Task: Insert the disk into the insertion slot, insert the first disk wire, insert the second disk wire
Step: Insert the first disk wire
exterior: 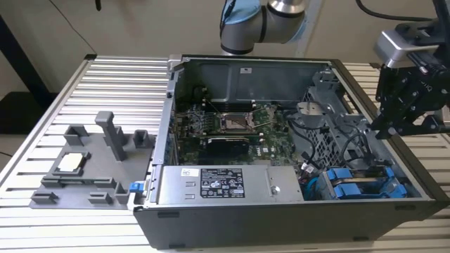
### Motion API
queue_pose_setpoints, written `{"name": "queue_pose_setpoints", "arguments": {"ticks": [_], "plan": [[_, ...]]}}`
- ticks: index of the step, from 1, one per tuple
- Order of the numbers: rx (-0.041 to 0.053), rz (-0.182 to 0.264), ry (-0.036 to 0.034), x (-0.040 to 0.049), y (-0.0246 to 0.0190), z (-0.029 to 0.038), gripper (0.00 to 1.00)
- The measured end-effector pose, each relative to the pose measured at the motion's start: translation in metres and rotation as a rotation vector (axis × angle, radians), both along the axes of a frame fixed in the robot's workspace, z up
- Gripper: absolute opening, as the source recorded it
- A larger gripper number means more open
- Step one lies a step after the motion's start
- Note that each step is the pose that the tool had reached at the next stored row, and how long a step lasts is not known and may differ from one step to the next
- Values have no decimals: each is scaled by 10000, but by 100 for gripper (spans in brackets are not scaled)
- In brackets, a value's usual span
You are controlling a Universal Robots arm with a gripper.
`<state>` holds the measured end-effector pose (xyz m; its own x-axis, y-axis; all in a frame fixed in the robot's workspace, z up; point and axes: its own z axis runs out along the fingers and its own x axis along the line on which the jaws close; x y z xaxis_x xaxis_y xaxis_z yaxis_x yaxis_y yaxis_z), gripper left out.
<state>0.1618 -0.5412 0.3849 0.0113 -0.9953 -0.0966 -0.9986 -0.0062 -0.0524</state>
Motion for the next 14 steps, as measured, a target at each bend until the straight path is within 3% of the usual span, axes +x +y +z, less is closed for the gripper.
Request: {"name": "queue_pose_setpoints", "arguments": {"ticks": [5, 9, 14], "plan": [[0, -1, 0, 0, 131, 0, 27], [1, -1, 0, 0, 199, 0, 27], [0, -1, 0, 0, 201, 0, 27]]}}
